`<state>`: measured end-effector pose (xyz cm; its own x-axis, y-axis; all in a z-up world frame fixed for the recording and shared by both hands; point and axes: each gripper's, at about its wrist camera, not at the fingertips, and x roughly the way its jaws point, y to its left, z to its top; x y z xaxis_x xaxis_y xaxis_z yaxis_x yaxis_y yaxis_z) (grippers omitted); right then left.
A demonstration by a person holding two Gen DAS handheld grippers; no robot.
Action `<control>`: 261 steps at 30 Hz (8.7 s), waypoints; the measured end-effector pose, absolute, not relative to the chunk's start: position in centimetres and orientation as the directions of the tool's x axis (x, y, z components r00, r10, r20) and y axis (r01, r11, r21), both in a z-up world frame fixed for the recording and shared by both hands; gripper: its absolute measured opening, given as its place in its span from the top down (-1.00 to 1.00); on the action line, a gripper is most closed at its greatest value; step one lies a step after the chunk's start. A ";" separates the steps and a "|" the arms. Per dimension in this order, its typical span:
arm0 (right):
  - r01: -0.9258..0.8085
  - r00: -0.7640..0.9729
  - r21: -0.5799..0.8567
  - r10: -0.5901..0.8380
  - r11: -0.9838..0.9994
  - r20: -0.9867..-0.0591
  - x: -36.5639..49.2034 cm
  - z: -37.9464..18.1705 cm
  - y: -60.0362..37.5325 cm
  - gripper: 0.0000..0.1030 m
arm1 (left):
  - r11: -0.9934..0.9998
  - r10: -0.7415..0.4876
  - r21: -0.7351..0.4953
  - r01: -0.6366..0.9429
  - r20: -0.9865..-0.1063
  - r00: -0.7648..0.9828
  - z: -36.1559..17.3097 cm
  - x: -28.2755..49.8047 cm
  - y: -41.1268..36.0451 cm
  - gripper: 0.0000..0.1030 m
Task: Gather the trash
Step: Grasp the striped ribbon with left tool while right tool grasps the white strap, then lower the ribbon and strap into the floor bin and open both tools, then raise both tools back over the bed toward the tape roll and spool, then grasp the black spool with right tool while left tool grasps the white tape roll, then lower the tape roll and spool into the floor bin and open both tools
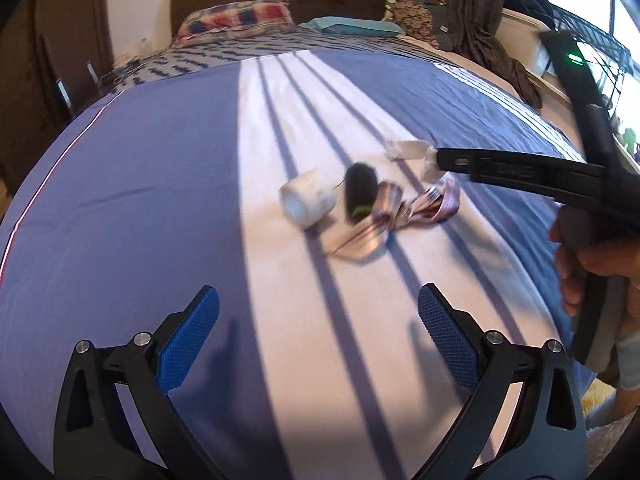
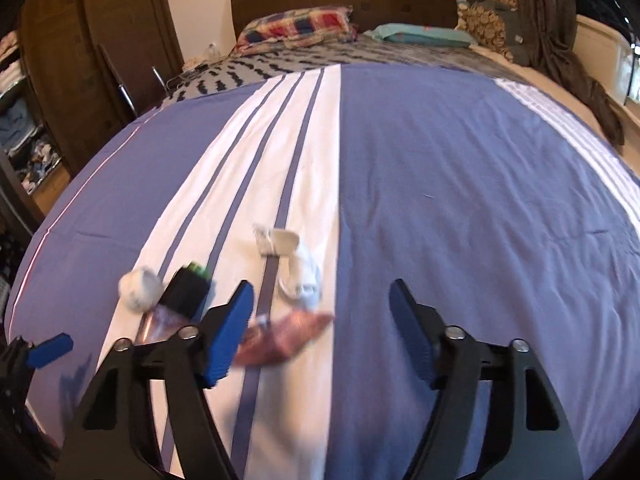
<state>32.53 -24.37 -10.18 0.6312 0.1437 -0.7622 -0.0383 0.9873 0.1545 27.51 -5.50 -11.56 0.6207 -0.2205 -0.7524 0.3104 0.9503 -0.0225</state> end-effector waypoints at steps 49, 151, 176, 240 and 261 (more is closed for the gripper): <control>-0.202 0.756 0.107 0.224 0.974 -0.614 7.4 -2.6 -22.0 0.66 | 0.919 -0.355 -0.091 0.385 -0.620 0.700 -4.5 7.9 -2.9 1.00; -0.089 0.684 0.123 0.150 0.988 -0.713 2.4 -10.5 -23.0 -0.82 | 0.964 -0.201 -0.040 0.264 -0.760 0.618 -12.6 5.7 1.7 -0.84; -0.116 0.698 0.071 0.132 0.991 -0.703 20.3 -7.6 -20.0 -0.82 | 0.974 -0.152 0.000 0.227 -0.740 0.655 -10.4 22.2 1.3 -0.84; -0.145 0.678 0.155 0.212 0.977 -0.703 20.9 -6.0 -23.6 0.45 | 0.939 -0.269 -0.053 0.339 -0.729 0.630 -9.4 25.4 -5.3 0.32; -0.180 0.797 0.127 0.220 0.975 -0.562 3.2 -0.6 -24.8 0.45 | 0.899 -0.354 -0.013 0.437 -0.609 0.709 -3.1 6.6 -6.0 0.32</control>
